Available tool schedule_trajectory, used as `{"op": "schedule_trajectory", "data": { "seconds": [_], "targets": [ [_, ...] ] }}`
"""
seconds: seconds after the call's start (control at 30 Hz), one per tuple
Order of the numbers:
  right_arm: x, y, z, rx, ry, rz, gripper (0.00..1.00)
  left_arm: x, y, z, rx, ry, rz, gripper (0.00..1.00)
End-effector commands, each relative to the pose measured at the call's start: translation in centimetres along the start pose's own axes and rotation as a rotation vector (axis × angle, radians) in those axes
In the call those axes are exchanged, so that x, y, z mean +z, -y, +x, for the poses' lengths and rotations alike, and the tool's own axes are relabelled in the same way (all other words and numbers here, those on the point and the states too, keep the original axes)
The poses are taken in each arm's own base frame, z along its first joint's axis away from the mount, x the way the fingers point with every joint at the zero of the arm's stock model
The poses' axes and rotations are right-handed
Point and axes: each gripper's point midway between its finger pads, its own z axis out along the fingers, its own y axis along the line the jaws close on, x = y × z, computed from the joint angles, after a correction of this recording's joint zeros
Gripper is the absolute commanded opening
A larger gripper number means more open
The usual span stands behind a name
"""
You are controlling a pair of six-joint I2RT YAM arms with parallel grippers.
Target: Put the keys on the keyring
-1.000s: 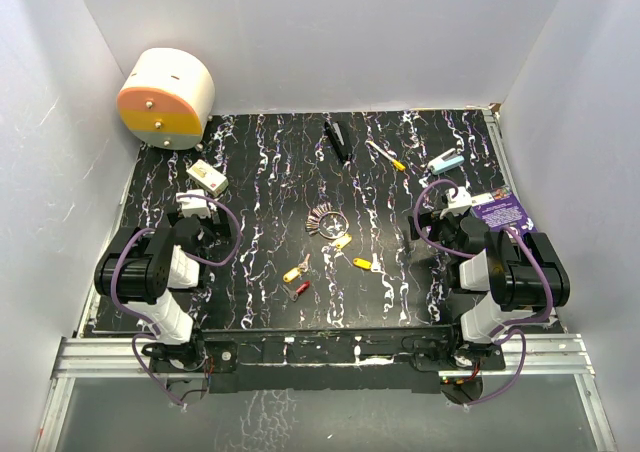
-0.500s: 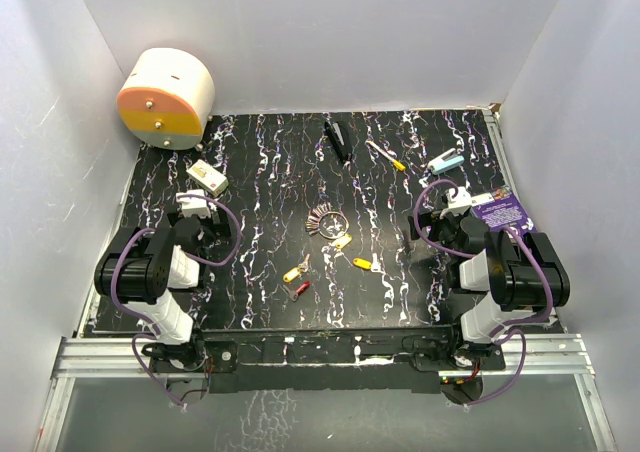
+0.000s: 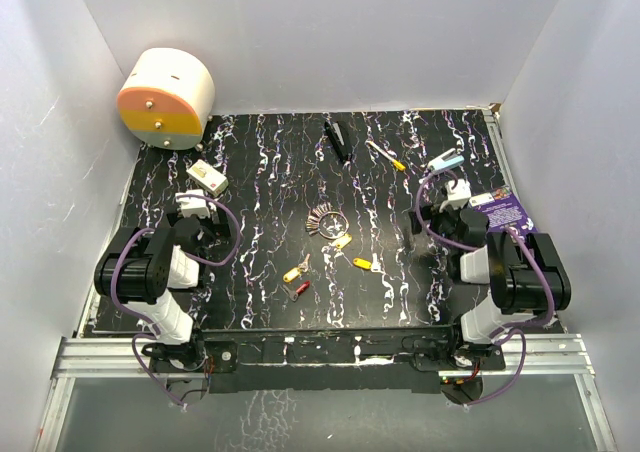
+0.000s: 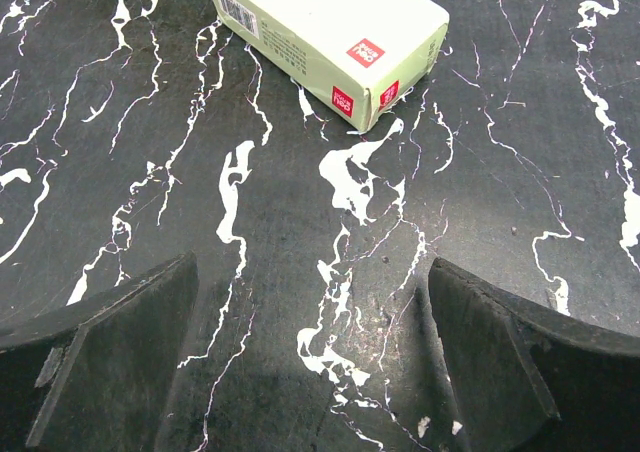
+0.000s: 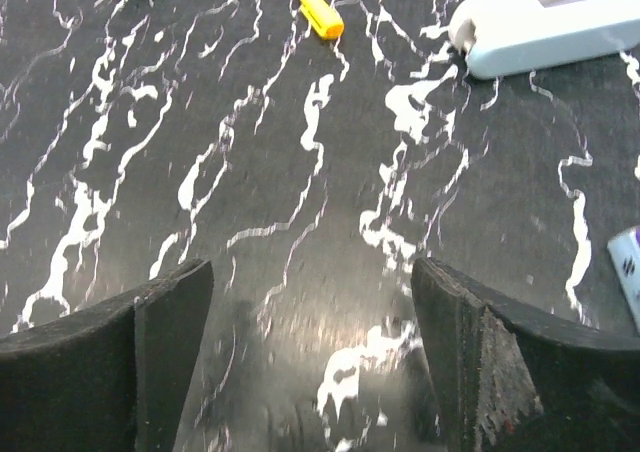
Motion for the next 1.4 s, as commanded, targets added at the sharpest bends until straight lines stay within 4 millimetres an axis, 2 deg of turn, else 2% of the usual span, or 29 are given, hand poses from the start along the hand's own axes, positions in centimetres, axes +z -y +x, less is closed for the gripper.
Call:
{"op": "schedule_trajectory", "data": {
  "seconds": [0.0, 0.17, 0.23, 0.37, 0.43, 0.5, 0.6, 0.7, 0.77, 0.83, 0.9, 0.93, 1.03, 1.17, 1.3, 1.37],
  "targets": [
    [2.9, 0.2, -6.2, -0.027, 0.033, -0.032, 0.84, 0.5, 0.0, -1.3, -0.007, 0.039, 0.001, 0.97],
    [2.4, -1.3, -10.1, -0.040, 0.104, -0.021, 0.81, 0.5, 0.0, -1.3, -0.006, 0.039, 0.001, 0.97],
    [2.2, -2.8, -11.7, -0.056, 0.115, -0.020, 0.77, 0.6, 0.0, -1.2, -0.008, 0.037, 0.003, 0.97],
    [1.2, -5.2, -15.2, -0.147, 0.167, -0.015, 0.77, 0.6, 0.0, -1.3, -0.008, 0.036, 0.007, 0.97],
    [0.9, -6.1, -15.8, -0.068, 0.146, -0.039, 0.78, 0.5, 0.1, -1.3, -0.007, 0.041, 0.015, 0.96],
    [1.0, -7.1, -15.1, 0.009, 0.079, -0.060, 0.76, 0.3, 0.7, -1.4, 0.010, 0.050, 0.054, 0.94],
    [0.6, -8.6, -11.9, 0.066, -0.056, -0.091, 0.71, 0.1, 1.8, -1.7, 0.040, 0.053, 0.126, 0.90],
    [-0.2, -9.6, -9.0, 0.128, -0.169, -0.080, 0.68, 0.4, 2.4, -2.9, 0.076, 0.024, 0.163, 0.86],
    [-0.8, -10.9, -7.5, 0.168, -0.226, -0.119, 0.66, 0.4, 4.8, -4.2, 0.129, -0.019, 0.300, 0.77],
    [-1.4, -12.3, -6.3, 0.189, -0.262, -0.157, 0.65, 0.3, 6.4, -6.8, 0.141, 0.021, 0.368, 0.75],
    [-1.8, -12.8, -5.4, 0.202, -0.290, -0.164, 0.65, 1.2, 8.2, -8.8, 0.130, 0.004, 0.437, 0.75],
    [-2.0, -12.9, -5.1, 0.202, -0.296, -0.165, 0.65, 1.5, 9.5, -8.8, 0.106, -0.049, 0.495, 0.75],
    [-2.4, -12.4, -4.8, 0.204, -0.301, -0.138, 0.65, 1.3, 14.3, -11.1, 0.074, -0.089, 0.703, 0.73],
    [-2.9, -12.1, -5.0, 0.202, -0.292, -0.122, 0.65, 0.8, 19.5, -13.9, 0.132, -0.185, 0.909, 0.73],
    [-3.2, -12.4, -4.1, 0.245, -0.320, -0.124, 0.65, -1.3, 23.2, -18.0, 0.333, 0.040, 1.079, 0.76],
    [-3.4, -12.8, -4.1, 0.277, -0.319, -0.134, 0.65, -2.7, 25.2, -18.3, 0.363, 0.131, 1.164, 0.77]
  ]
}}
